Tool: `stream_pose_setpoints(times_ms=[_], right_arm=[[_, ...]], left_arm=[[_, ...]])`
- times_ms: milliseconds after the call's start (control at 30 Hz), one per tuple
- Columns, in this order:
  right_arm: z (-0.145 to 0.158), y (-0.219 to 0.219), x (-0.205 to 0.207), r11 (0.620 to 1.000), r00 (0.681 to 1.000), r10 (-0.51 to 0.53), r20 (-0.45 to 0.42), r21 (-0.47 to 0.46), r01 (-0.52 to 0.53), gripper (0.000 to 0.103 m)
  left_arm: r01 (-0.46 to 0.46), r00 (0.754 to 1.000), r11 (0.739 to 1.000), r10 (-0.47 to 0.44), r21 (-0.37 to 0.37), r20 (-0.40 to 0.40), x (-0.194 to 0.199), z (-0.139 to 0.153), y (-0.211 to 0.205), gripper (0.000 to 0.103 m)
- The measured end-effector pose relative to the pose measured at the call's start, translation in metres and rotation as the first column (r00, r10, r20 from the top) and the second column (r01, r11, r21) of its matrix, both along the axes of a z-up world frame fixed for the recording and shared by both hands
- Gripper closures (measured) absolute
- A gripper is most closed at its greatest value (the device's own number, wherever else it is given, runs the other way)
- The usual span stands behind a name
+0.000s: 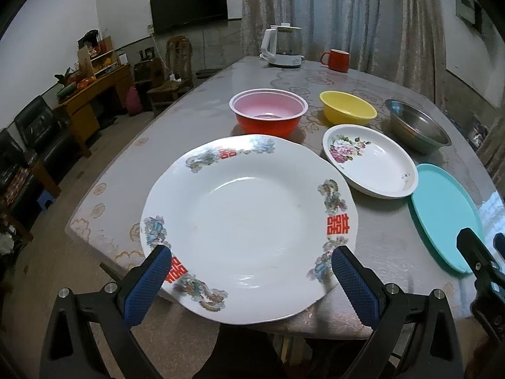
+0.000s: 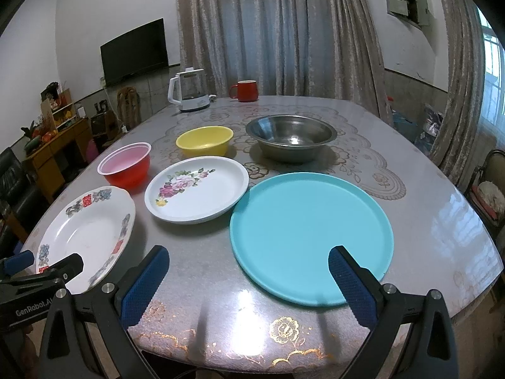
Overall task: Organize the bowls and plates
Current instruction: 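Move both grippers toward the rim of the large white red-print plate, then close the left gripper on the plate rim while the right gripper grips the opposite rim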
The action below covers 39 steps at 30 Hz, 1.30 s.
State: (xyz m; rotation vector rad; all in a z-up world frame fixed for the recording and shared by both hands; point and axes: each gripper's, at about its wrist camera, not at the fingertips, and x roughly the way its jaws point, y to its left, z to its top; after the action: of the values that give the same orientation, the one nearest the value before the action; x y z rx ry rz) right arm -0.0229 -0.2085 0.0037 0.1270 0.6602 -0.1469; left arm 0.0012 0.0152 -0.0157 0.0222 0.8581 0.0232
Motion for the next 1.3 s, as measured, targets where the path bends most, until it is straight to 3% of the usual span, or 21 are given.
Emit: stream_pose_setpoints(times_ms=[233,533,833,1100,1300], right_arm=[[0.002,0.007,0.004,0.999,0.999,0.042,-0.004,-0.011,-0.042,0.0],[0.003,0.025,0.017,0.985,0.985,0.171,-0.019,-0.021,-0.171,0.0],[0.003,0.032,0.03,0.967,0.965,0.254,-0.062,0.013,-0.253,0.0],[0.001,0.042,0.041,0.95,0.946,0.312,-0.083,0.036,-0.31,0.006],[-0.002,0.049,0.05,0.942,0.938,0.335,-0.084,0.065,-0.33,0.007]], left_arm=[[-0.031,0.999,1.0,0.031,-0.003,-0.008,0.005,0.001,0.012,0.001],[-0.08,0.997,0.997,0.079,-0.02,-0.017,0.016,0.002,0.038,0.001],[-0.107,0.994,0.994,0.106,-0.038,-0.033,0.03,0.001,0.059,0.0],[-0.146,0.988,0.975,0.135,-0.166,-0.078,0.044,-0.007,0.09,0.0],[-0.181,0.982,0.975,0.172,-0.13,-0.082,0.053,-0.013,0.102,0.0]])
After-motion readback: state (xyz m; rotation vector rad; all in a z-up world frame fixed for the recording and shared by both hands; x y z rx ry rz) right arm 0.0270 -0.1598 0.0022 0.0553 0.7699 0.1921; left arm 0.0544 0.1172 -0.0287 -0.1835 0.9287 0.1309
